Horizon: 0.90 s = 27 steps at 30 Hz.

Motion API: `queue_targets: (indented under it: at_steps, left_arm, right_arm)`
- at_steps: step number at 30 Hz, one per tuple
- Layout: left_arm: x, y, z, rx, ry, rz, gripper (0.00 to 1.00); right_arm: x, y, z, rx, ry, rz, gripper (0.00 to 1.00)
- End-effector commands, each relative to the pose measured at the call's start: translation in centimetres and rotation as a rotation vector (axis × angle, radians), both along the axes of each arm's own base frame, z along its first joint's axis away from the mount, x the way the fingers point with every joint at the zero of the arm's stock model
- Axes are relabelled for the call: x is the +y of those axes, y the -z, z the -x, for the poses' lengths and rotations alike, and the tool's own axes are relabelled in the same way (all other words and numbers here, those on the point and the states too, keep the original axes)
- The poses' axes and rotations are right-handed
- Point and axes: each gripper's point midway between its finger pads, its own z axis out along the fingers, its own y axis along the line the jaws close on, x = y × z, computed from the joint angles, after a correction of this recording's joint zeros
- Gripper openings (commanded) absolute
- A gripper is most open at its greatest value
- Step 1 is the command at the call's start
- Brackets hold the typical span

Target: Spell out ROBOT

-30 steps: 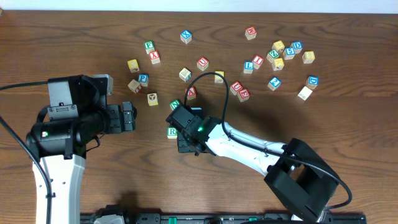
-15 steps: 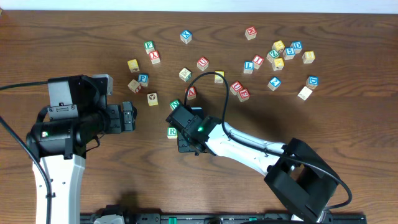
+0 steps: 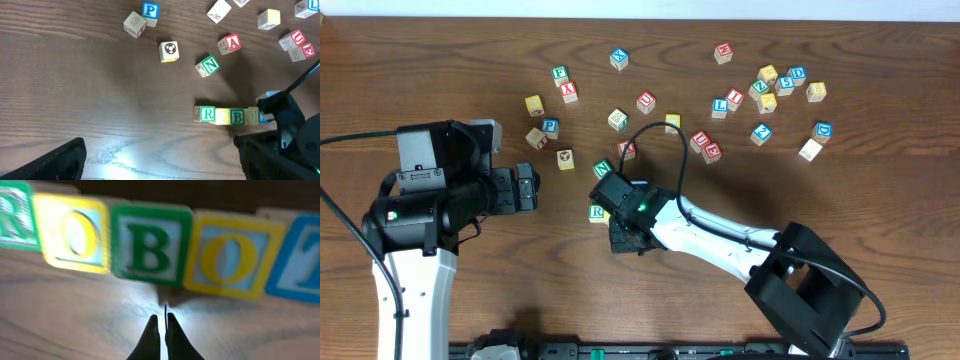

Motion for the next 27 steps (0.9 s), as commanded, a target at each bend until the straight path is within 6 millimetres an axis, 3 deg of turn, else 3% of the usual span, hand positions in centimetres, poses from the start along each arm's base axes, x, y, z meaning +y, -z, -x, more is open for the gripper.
queue_targets:
  at_steps: [1,13,27]
  left_arm:
    - [-0.1,-0.5,-0.1,-0.016,0.015,0.004,0.96]
    - [-0.1,-0.5,-0.1,-0.016,0.015,0.005,0.96]
    - [-0.1,-0.5,-0.1,-0.016,0.015,0.004,0.96]
  right_arm:
    - [-0.6,0.0,0.7,0.016,-0.008,0.028,0.01]
    - [-2.3,0.0,-1.3,-0.098,0.019,0.125,0.01]
    - [-2.2,-0.1,-1.9,-0.13,0.014,0.124,0.01]
